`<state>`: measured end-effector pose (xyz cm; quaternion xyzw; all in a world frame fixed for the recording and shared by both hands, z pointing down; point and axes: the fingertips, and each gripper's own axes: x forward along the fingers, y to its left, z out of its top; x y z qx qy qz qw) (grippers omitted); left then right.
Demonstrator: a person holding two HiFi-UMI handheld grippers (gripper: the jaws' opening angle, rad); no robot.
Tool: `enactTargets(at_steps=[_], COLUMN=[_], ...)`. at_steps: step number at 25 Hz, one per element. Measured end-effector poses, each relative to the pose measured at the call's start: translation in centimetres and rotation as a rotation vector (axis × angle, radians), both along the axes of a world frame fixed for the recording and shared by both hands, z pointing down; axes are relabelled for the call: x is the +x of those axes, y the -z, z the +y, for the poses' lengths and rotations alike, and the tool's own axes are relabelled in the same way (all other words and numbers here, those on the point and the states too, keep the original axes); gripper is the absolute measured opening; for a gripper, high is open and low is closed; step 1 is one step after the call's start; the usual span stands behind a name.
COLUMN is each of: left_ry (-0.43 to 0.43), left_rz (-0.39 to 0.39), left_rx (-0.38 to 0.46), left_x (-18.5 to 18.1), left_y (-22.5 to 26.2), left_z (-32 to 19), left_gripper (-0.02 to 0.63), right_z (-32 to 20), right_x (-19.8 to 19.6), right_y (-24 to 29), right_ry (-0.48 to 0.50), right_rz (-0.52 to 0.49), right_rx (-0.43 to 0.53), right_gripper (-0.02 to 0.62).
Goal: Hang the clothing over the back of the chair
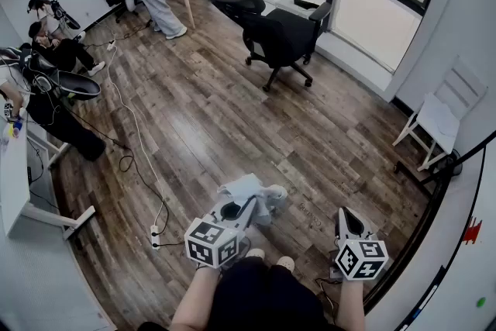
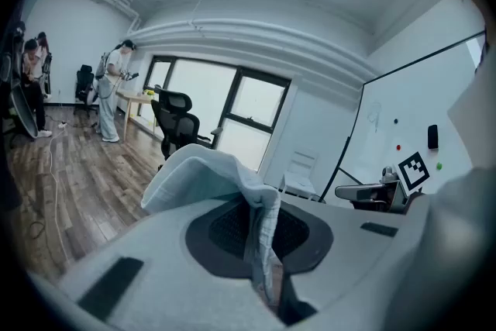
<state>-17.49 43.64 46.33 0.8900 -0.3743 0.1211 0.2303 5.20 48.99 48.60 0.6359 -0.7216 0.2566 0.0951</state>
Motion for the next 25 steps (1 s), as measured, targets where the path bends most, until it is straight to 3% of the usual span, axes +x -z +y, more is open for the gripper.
enactTargets(at_steps=[25], left_ry=[0.032], left_rz=[-0.027], left_rx=[0.074], left_x=[3.5], left_y=[1.1], left_z=[3.9], left_gripper=[0.02], right_z=[1.1], right_x=[2.1], right_y=[0.7], right_ry=[0.061], right_rz=[-0.04], right_rx=[0.065], right_gripper=[0.0])
